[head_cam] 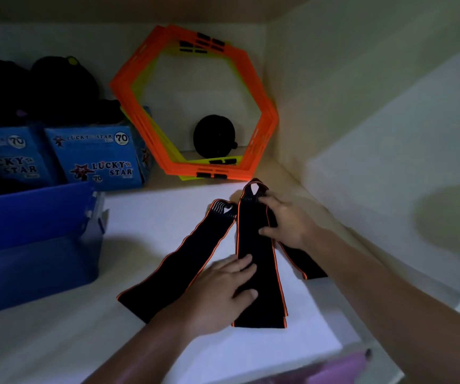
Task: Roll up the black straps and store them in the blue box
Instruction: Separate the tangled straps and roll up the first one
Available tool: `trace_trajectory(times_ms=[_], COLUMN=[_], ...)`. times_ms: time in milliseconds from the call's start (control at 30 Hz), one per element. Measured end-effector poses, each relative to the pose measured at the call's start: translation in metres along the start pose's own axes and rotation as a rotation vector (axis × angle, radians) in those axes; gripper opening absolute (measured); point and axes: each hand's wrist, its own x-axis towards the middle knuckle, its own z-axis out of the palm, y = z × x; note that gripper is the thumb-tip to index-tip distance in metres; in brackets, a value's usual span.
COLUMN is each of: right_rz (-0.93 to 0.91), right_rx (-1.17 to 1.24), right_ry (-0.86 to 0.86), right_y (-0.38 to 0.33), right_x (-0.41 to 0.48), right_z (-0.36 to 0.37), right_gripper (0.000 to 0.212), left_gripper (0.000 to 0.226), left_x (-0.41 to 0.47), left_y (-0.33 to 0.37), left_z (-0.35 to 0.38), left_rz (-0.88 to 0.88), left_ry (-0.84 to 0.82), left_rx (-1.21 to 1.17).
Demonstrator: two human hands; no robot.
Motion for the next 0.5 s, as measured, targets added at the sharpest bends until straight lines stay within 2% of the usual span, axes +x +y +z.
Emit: trace_trajectory(times_ms=[100, 167, 300, 367, 433, 500], right_rz=[-0.099, -0.169, -0.268, -0.283, -0.299, -0.319], right_rx=[-0.077, -0.068, 0.031, 0.082, 0.1, 0.063], right_ry=[-0.078, -0.1, -0.099, -0.165, -0.258, -0.279], right_y=[-0.011, -0.017, -0.025, -0.025, -0.022, -0.02], right_x=[-0.031, -0.057, -0.11, -0.134, -0.152, -0.16], right_z=[0.0, 0.0, -0.007, -0.009, -0.007, -0.001], right_gripper=[0.067, 0.056, 0.042, 0.05, 0.068, 0.083], left_gripper=[0.061, 0.059, 0.051, 0.063, 0.079, 0.086], left_x=[0.002, 0.003, -0.012, -0.024, -0.033, -0.035], left_y=[0.002, 0.002, -0.002, -0.008, -0.01, -0.01], left_z=[0.0, 0.003, 0.004, -0.001, -0.005, -0.004], left_rz=[-0.007, -0.003, -0.002, 0.03, 0.103, 0.142], left_ry=[-0.068, -0.037, 0.127, 0.041, -0.064, -0.084], left_rx=[0.121, 0.111, -0.188, -0.298, -0.246, -0.156])
